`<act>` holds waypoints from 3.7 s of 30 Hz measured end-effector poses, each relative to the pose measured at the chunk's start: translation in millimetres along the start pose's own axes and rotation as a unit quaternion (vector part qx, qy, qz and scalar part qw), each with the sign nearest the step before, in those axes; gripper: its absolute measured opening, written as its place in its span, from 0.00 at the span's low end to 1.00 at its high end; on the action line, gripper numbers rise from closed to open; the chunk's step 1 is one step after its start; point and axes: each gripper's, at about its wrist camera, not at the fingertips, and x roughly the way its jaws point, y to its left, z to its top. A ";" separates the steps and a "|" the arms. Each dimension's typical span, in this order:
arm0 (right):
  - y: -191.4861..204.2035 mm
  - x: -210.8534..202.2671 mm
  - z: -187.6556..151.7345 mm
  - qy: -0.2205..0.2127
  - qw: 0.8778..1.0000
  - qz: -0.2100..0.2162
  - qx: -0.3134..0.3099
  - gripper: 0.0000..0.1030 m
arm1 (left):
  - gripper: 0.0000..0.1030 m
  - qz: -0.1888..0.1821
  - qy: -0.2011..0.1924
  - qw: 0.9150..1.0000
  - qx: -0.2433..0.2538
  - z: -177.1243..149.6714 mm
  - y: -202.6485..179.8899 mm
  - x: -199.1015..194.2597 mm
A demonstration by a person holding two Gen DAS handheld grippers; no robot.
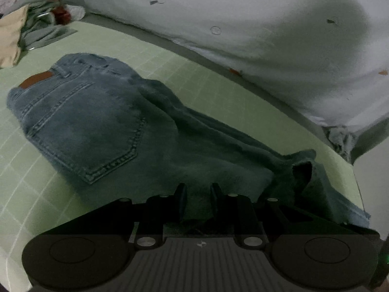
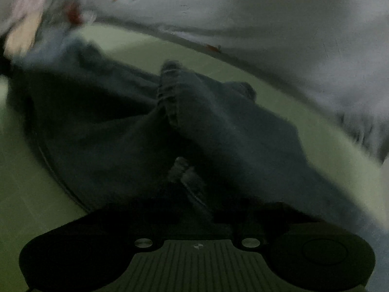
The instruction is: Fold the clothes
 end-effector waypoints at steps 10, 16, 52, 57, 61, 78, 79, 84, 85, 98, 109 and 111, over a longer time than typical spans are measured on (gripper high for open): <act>-203.8 -96.6 -65.3 -0.122 0.865 -0.125 0.470 0.08 | 0.22 0.015 0.006 0.999 0.031 -4.6 -23.0 8.3; -265.8 -89.3 -144.4 -0.062 0.804 -0.159 0.570 0.12 | 0.26 0.011 0.019 0.999 0.031 -5.9 -31.8 19.5; -265.9 -119.5 -174.6 -0.040 0.830 -0.222 0.511 0.13 | 0.38 0.030 0.021 0.999 0.031 -32.3 -58.7 17.0; -269.9 -113.7 -169.6 -0.024 0.839 -0.240 0.489 0.13 | 0.38 0.032 0.021 0.999 0.029 -32.7 -58.4 17.6; -272.6 -113.2 -176.9 -0.003 0.836 -0.228 0.499 0.19 | 0.41 0.033 0.020 0.998 0.043 -33.4 -61.8 16.3; -285.9 -56.1 -111.7 0.033 0.913 -0.220 0.341 0.27 | 0.42 0.013 0.036 0.996 0.082 -31.9 -93.6 36.3; -287.7 -49.0 -112.0 0.042 0.916 -0.212 0.339 0.11 | 0.42 0.015 0.036 0.996 0.081 -31.7 -93.4 36.0; -284.3 -67.9 -97.5 0.004 0.922 -0.268 0.278 0.10 | 0.42 0.027 0.032 0.996 0.073 -30.5 -88.4 32.3; -285.4 -72.4 -95.6 0.003 0.921 -0.274 0.277 0.10 | 0.42 0.030 0.032 0.997 0.071 -30.2 -86.6 32.1; -267.8 -46.7 -91.3 0.063 0.914 -0.302 0.265 0.69 | 0.51 0.034 0.033 0.997 0.064 -24.9 -63.1 19.0; -156.4 -26.1 -40.1 0.004 0.944 -0.184 0.273 0.95 | 0.57 0.012 0.028 0.998 0.060 -10.1 -0.6 -4.3; -125.4 -16.1 -30.6 0.011 0.951 -0.161 0.262 0.95 | 0.57 0.008 0.024 0.998 0.053 -5.8 14.3 -10.5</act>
